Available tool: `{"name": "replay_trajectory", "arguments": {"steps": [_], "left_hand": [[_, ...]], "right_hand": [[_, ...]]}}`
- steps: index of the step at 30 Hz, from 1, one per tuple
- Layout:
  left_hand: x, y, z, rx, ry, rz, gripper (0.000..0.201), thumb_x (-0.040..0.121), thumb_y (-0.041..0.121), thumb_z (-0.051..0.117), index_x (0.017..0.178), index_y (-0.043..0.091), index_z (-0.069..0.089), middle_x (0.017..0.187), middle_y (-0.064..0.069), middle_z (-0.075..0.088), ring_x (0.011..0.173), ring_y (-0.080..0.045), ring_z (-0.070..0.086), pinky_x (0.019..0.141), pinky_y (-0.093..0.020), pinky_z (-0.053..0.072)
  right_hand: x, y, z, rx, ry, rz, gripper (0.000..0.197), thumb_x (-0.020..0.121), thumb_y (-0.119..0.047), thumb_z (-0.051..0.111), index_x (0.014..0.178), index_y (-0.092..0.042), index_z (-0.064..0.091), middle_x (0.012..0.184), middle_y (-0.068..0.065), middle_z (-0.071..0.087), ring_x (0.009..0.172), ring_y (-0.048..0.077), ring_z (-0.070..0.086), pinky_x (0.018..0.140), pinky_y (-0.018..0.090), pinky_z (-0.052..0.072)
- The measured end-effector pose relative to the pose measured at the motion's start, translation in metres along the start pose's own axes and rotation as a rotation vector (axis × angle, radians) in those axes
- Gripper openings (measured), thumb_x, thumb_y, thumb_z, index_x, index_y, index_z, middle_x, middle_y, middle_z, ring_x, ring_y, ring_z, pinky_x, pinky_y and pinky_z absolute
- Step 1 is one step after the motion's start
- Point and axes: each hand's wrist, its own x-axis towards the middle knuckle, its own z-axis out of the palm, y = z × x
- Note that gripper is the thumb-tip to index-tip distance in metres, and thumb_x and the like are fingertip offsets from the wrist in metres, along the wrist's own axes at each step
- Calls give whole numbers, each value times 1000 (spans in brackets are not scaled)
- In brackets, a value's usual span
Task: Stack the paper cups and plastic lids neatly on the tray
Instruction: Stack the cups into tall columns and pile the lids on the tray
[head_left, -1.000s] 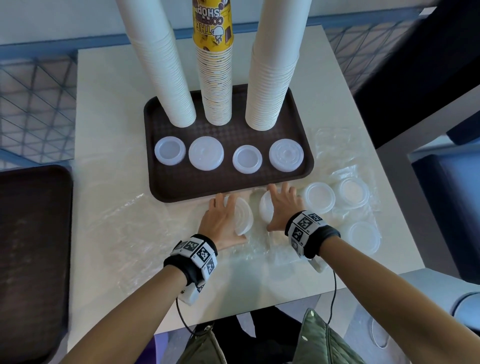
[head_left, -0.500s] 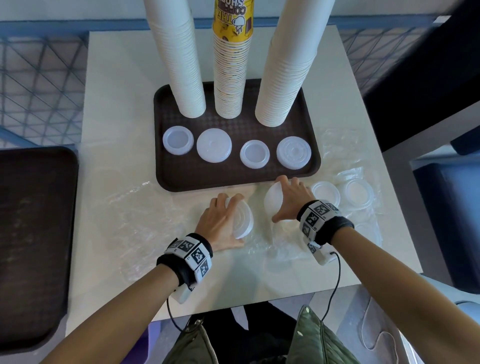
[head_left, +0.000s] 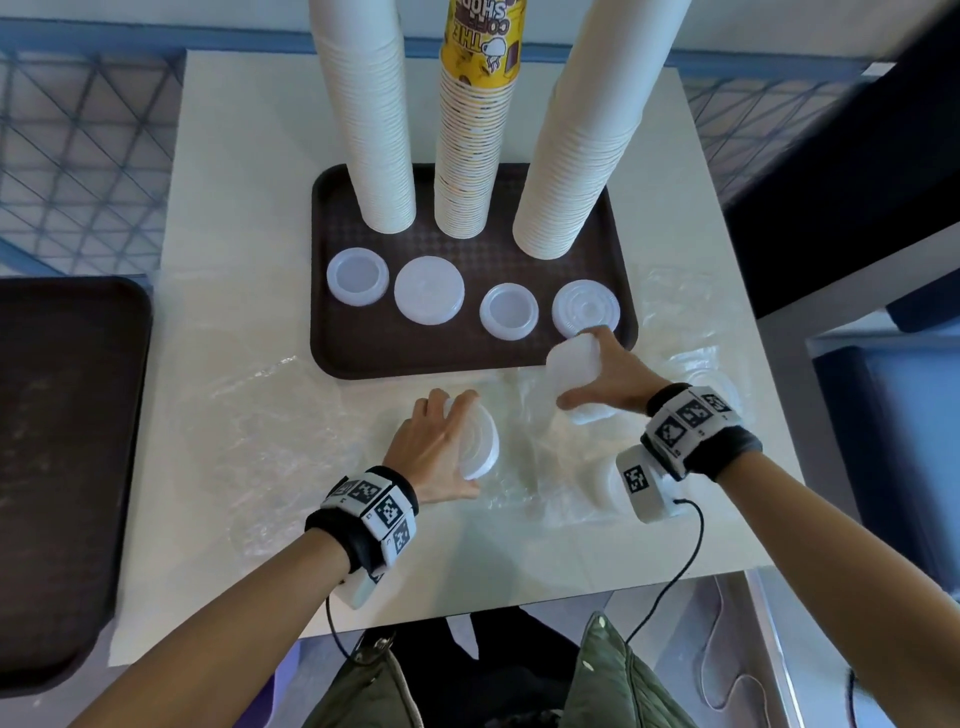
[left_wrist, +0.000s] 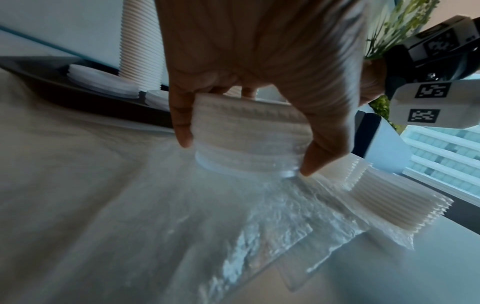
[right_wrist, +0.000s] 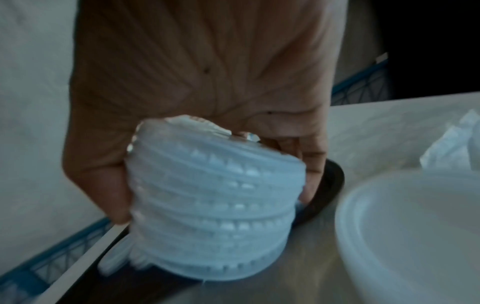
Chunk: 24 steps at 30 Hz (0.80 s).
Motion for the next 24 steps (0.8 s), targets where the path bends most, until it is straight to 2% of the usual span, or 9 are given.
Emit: {"name": "replay_trajectory", "arguments": {"steps": [3, 7, 10, 15, 24], "left_hand": [[-2, -4, -3, -48, 39, -33, 100, 55, 39, 79, 135, 21, 22, 125, -9, 34, 110, -27, 40, 76, -34, 47], [-9, -9, -7, -116, 96, -65, 99, 51, 39, 80, 131, 25, 24, 121, -7, 35, 108, -26, 41, 72, -34, 48], [-15, -14, -12, -147, 125, -102, 96, 52, 38, 78, 131, 24, 27, 121, -6, 35, 108, -25, 39, 71, -33, 45], [-27, -26, -18, -155, 158, -184, 94, 53, 37, 78, 131, 25, 28, 120, -3, 35, 109, -25, 40, 71, -33, 45], [-31, -48, -27, -191, 214, -267, 95, 51, 33, 76, 133, 26, 29, 117, -3, 36, 108, -25, 40, 71, -33, 44]], "right_hand": [[9, -4, -29, -2, 115, 26, 92, 63, -22, 81, 134, -18, 23, 118, 5, 42, 109, 25, 45, 89, 38, 45], [30, -12, -57, -168, 252, 70, 89, 61, -24, 80, 132, -22, 26, 125, 12, 40, 117, 31, 43, 92, 37, 40], [46, -19, -59, -313, 303, 95, 86, 61, -25, 79, 130, -20, 27, 125, 14, 39, 119, 33, 42, 96, 41, 40], [71, -27, -38, -423, 333, 99, 86, 57, -25, 80, 127, -17, 31, 123, 16, 41, 117, 35, 43, 95, 44, 42], [88, -22, -29, -450, 348, 120, 89, 55, -27, 83, 127, -17, 32, 124, 17, 38, 118, 37, 41, 92, 47, 45]]}}
